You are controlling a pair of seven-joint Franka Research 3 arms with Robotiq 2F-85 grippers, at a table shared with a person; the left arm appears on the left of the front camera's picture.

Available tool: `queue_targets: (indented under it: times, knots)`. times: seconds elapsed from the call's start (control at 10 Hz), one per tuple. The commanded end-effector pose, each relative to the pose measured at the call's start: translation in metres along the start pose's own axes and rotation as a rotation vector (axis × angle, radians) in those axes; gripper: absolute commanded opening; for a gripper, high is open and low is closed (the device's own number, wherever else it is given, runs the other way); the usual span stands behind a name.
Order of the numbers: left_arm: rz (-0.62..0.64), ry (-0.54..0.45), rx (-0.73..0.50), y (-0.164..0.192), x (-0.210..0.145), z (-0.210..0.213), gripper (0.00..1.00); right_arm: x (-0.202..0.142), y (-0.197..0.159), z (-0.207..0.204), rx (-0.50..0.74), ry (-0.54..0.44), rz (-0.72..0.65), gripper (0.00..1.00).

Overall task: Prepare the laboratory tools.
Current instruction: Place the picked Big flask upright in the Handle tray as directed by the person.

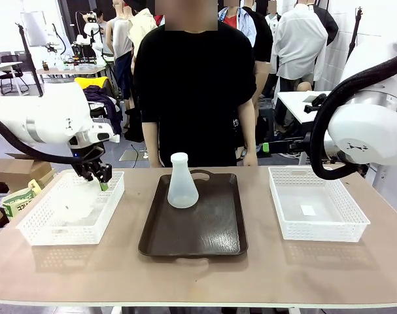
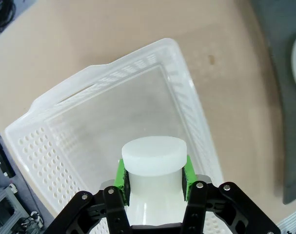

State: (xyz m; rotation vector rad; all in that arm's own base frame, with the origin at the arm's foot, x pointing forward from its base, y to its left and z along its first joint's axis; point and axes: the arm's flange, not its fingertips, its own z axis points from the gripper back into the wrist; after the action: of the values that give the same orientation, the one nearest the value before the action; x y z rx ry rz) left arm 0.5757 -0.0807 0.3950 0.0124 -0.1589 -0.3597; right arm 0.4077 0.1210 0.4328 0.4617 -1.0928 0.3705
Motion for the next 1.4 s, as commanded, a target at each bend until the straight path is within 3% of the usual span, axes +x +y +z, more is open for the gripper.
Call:
queue_targets:
  times: [0.0,0.4,1.3]
  knots:
    - [0.016,-0.049,-0.017,-0.006,-0.018,0.036,0.0,0.006,-0.001,0.0,-0.002,0.02,-0.004,1.0]
    - [-0.099,-0.144,-0.04,-0.027,-0.047,0.086,0.0,0.006,-0.001,0.0,-0.002,0.02,-0.004,1.0]
    - [-0.088,-0.129,-0.017,-0.033,-0.04,0.093,0.0,0.006,-0.001,0.0,-0.002,0.02,-0.004,1.0]
